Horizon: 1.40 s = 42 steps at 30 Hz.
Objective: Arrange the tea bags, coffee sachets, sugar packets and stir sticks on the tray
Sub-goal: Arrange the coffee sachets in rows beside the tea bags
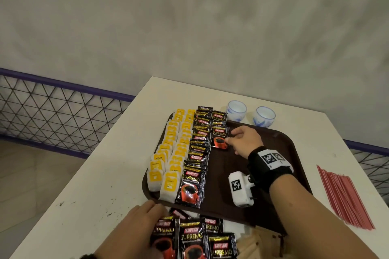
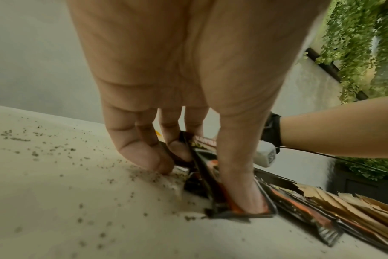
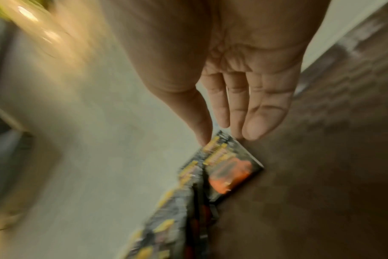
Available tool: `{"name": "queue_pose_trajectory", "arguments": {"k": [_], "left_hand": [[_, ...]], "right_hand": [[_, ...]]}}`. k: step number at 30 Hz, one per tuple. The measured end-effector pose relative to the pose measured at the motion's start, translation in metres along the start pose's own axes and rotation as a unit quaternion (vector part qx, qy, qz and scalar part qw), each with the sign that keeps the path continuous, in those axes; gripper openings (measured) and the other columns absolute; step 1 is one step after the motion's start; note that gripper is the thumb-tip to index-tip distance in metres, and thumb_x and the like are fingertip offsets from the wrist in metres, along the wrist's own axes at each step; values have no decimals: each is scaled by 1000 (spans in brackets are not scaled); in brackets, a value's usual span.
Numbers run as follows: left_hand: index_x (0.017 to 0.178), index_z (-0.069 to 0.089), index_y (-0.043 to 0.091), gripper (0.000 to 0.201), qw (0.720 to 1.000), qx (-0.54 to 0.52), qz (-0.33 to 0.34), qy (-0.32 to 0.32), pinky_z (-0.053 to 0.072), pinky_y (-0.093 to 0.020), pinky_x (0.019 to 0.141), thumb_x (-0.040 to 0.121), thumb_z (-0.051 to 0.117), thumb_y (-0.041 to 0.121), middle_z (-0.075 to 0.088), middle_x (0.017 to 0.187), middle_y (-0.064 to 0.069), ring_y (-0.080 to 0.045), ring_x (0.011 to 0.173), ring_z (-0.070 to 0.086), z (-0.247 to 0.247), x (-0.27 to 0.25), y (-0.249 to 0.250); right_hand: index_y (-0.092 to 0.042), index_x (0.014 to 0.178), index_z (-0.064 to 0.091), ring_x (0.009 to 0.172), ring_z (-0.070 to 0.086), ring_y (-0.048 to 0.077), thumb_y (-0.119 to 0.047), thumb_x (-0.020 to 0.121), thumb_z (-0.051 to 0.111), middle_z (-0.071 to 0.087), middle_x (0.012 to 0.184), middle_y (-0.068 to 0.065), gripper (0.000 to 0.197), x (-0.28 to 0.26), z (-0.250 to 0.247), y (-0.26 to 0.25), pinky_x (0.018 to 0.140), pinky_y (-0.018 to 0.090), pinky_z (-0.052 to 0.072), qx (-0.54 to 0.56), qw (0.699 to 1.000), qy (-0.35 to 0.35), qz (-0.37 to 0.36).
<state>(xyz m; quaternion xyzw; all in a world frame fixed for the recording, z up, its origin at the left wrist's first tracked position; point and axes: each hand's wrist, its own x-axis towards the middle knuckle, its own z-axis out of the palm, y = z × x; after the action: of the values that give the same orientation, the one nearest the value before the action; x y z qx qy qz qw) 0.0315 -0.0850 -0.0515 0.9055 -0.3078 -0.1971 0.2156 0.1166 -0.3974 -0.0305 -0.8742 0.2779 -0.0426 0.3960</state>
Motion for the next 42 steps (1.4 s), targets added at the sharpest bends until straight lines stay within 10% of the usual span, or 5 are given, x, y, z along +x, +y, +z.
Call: {"name": "queue_pose_trajectory", "arguments": {"k": [11,24,30,35,42], "left_hand": [[99,56,40,40,958,-279,32,55,56,-28,68,80,71,8,69,90,0,-13,79,67,-40,-12,39],[137,31,39,113,998,-6,53,-39,33,-20,105,41,24,97,34,137,23,-5,126,38,-16,-18,35],[141,27,34,80,989,138,51,-31,35,-34,109,72,23,73,36,141,8,-15,129,38,10,2,33],[92,49,44,43,986,153,-14,-71,54,-20,41,64,24,65,61,76,18,-10,58,65,24,10,19],[124,41,27,39,993,110,34,-17,38,-27,102,91,50,46,42,127,6,-13,119,43,22,10,24]], "right_hand": [[-22,103,67,75,59,12,-28,78,76,69,90,-2,27,-186,-24,-17,72,32,51,98,923,-331,-171],[-2,90,63,60,64,16,1,87,63,64,87,12,5,-99,-44,34,73,44,59,157,986,-53,-16],[-14,77,55,58,58,17,7,84,64,61,77,9,23,-29,-20,17,57,27,54,117,990,-29,71],[-13,78,56,58,60,22,7,77,71,66,87,17,26,0,2,13,59,33,54,109,985,-25,130],[-15,79,55,57,61,20,5,79,70,71,93,16,25,8,14,4,56,31,57,111,986,13,124]]}}
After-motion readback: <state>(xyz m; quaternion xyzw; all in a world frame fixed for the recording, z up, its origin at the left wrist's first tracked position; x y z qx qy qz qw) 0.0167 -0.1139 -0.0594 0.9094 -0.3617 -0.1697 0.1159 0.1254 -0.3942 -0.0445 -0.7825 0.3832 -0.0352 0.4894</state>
